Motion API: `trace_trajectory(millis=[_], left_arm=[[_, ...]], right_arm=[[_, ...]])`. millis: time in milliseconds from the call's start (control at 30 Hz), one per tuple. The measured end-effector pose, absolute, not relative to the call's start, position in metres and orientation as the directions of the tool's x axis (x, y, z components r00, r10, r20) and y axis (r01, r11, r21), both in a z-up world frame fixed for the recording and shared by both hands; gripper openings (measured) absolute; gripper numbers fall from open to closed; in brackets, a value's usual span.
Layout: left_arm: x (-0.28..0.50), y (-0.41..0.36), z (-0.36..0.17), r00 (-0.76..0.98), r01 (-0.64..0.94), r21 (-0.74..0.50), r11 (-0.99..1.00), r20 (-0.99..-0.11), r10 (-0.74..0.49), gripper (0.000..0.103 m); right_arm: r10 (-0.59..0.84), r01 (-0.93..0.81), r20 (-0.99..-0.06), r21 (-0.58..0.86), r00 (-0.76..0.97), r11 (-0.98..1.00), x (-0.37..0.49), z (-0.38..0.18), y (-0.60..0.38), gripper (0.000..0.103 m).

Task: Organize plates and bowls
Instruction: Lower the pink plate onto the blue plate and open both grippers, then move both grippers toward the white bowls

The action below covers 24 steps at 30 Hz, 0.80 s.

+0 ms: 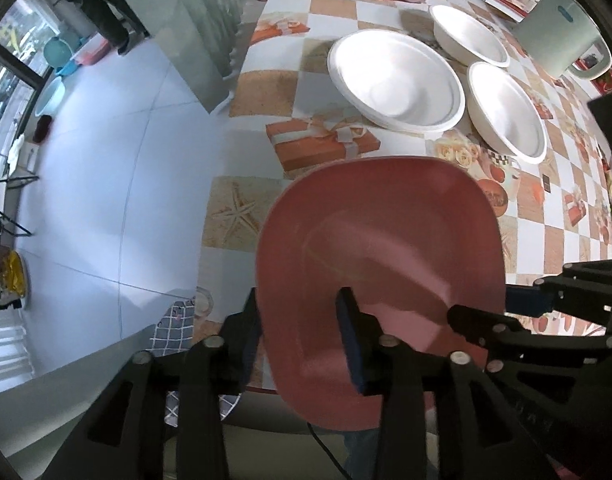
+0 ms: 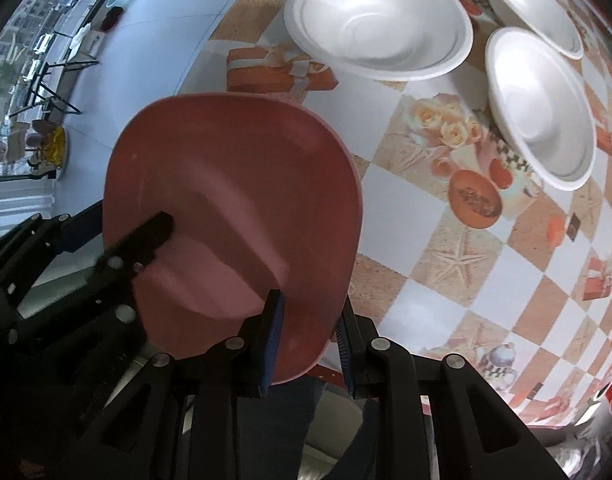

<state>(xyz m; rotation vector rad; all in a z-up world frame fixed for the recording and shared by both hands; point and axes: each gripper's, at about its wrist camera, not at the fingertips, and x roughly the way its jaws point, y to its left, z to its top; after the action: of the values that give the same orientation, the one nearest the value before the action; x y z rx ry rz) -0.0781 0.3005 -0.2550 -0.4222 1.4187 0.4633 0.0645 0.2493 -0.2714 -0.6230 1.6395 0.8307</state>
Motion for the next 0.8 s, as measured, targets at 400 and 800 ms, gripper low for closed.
trace_trajectory(millis=[400, 800], left_arm=[[-0.069, 0.315, -0.247, 0.164, -0.577, -0.061, 0.815, -0.985, 0.043, 0.08], [0.03, 0.274, -0.223, 0.215, -0.345, -0.003, 0.939, -0.974, 0.076, 0.08]], right_arm=[[0.052, -0.537, -0.977, 0.157, -0.206, 0.829, 0.127, -0.278, 0.168, 0.083], [0.091, -0.309, -0.987, 0.129, -0.135, 0.942, 0.192, -0.276, 0.093, 0.083]])
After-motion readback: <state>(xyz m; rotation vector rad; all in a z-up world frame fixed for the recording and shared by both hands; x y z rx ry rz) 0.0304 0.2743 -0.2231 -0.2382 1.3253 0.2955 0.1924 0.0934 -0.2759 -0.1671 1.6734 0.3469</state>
